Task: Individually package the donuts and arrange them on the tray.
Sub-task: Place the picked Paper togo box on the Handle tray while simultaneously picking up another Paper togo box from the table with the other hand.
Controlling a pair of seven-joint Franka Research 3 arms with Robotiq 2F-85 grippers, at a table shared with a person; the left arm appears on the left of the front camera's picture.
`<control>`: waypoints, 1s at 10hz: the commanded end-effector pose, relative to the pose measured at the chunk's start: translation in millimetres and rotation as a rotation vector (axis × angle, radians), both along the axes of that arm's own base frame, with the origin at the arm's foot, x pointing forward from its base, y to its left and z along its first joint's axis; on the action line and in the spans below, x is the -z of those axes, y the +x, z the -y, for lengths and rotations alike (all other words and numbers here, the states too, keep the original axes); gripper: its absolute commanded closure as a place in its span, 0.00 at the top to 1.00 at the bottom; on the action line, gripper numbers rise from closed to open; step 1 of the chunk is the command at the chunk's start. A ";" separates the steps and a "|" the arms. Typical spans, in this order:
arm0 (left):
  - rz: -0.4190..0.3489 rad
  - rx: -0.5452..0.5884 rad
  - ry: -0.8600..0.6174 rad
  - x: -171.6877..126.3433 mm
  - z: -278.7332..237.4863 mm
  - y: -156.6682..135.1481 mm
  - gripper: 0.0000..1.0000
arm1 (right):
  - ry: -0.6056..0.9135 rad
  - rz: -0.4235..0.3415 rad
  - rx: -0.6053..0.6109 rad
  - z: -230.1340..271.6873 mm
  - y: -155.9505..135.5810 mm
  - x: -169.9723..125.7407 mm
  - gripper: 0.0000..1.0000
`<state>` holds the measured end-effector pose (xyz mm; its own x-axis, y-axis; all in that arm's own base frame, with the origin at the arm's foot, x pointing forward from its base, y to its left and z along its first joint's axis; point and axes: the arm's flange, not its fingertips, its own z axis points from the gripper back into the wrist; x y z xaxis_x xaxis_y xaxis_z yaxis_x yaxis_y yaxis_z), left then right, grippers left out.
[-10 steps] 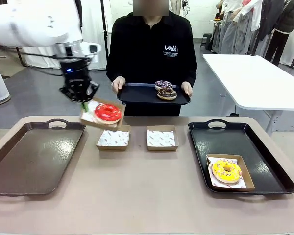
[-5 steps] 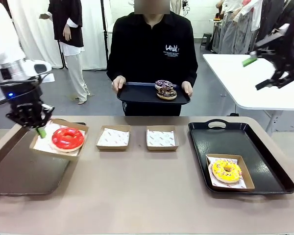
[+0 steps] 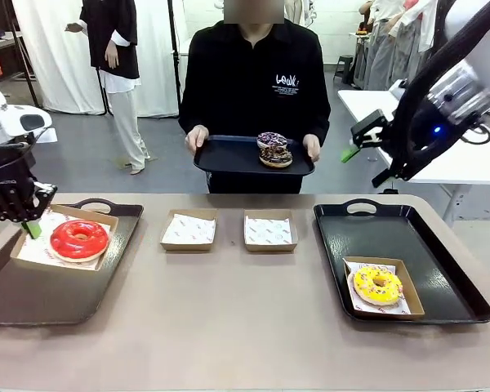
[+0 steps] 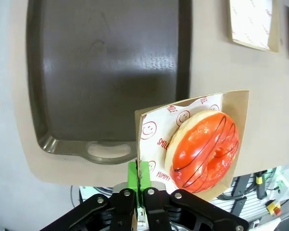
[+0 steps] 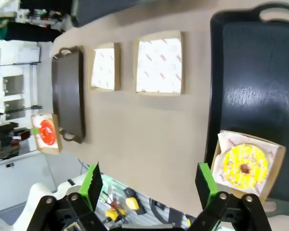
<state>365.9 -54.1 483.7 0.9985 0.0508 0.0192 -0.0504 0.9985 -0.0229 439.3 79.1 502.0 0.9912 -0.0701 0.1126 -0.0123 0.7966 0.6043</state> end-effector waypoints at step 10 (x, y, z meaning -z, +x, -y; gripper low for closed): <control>-0.007 0.045 0.023 2.7 -1.9 1.6 0.01 | -0.124 0.042 0.005 -9.4 4.7 -12.6 1.00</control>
<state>366.2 -55.8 483.1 0.9989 0.0435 0.0176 -0.0431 0.9988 -0.0214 439.3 76.0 515.3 0.9866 -0.0606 0.1514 -0.0398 0.8110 0.5836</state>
